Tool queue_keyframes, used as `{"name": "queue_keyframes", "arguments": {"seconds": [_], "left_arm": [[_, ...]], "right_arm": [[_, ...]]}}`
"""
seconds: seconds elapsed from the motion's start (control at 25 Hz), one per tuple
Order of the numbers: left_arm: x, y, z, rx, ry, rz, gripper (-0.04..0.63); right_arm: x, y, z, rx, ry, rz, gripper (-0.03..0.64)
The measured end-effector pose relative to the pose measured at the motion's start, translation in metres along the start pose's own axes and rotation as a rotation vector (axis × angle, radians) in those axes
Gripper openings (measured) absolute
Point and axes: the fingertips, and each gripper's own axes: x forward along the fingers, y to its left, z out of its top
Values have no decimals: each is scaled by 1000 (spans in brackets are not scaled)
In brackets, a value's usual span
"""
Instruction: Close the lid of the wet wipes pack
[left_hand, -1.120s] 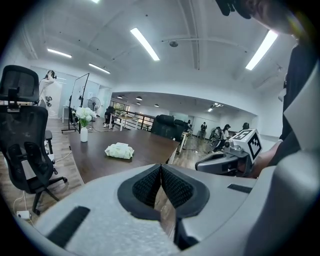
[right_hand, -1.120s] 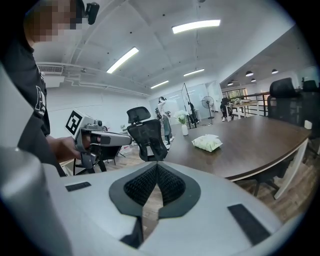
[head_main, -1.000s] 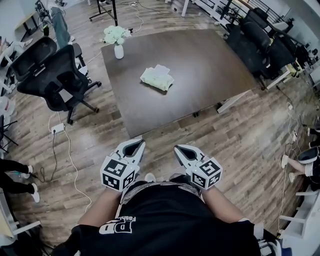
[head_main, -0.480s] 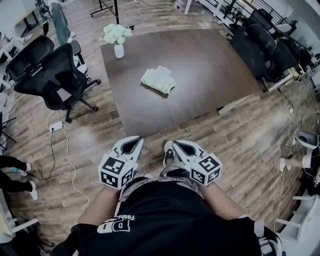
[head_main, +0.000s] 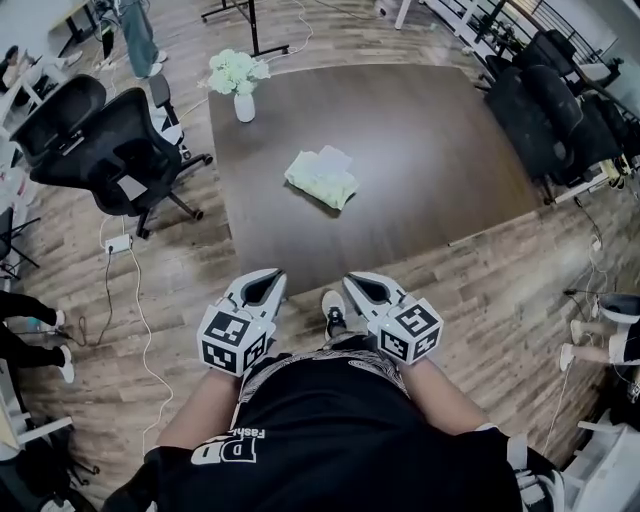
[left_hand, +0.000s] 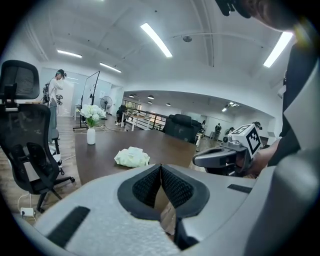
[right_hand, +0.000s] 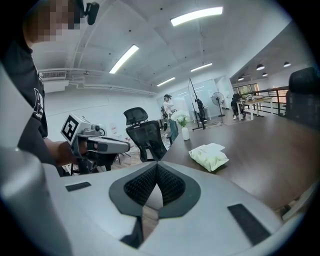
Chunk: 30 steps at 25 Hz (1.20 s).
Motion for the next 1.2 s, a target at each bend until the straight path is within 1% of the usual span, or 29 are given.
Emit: {"name": "queue_keyframes", "arguments": {"seconds": [0.36,0.76,0.84,0.96,1.0,1.2], "left_arm": [[50,19,25,-39,17,92,20],[92,31,39,-72,30,188,20],[99,36,35,-95,33,210,20],[106,45,31,-160,19,244,20],[107,47,31,-170,13,258,20],[105,57,31,-144,22,326,20]], "right_arm": [[25,-64,32,-10,28,74,5],[50,-124,46,-17,66,142,5],[57,-137,49,-31,71,152,5],[68,-157,52,-54,73,167,5],[72,-164,54,-57,76,170,5],[95,-195,55,-57,106,166,6]]}}
